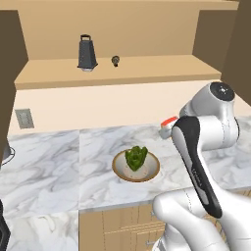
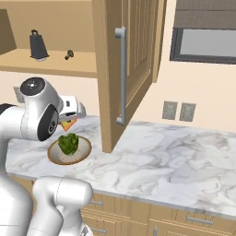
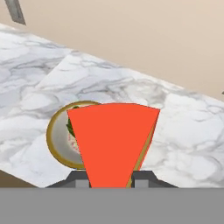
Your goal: Pick the cheese from the fridge and the cheese grater from the cabinet and place them next to the salad bowl.
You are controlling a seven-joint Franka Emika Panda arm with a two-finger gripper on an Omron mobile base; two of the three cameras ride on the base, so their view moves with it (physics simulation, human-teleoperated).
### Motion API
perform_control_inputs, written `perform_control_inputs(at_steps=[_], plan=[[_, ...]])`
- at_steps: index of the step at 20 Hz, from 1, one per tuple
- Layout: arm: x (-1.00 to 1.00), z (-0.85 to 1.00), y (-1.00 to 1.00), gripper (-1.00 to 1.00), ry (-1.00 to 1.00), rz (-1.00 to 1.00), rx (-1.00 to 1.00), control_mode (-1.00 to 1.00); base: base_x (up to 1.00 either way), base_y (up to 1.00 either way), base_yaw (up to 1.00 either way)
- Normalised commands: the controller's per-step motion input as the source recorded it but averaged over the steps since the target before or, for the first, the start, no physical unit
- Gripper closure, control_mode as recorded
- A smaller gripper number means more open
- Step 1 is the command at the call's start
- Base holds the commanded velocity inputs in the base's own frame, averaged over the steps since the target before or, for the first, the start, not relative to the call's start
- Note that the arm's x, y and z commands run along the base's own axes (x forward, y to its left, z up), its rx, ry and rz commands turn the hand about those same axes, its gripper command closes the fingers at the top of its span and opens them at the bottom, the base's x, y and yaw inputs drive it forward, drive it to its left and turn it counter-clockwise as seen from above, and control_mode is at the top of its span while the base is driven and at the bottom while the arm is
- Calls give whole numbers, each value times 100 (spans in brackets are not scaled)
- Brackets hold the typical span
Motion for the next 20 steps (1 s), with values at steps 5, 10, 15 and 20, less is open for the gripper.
perform_control_inputs(at_steps=[5,10,15,20], plan=[[2,-26,-34,100,5,1,-13,-100,0,0,0],[12,-35,-34,100,7,0,0,-100,0,0,0],[28,-39,-26,100,1,2,-3,-100,0,0,0],[43,-42,-10,100,2,0,-5,-100,0,0,0]])
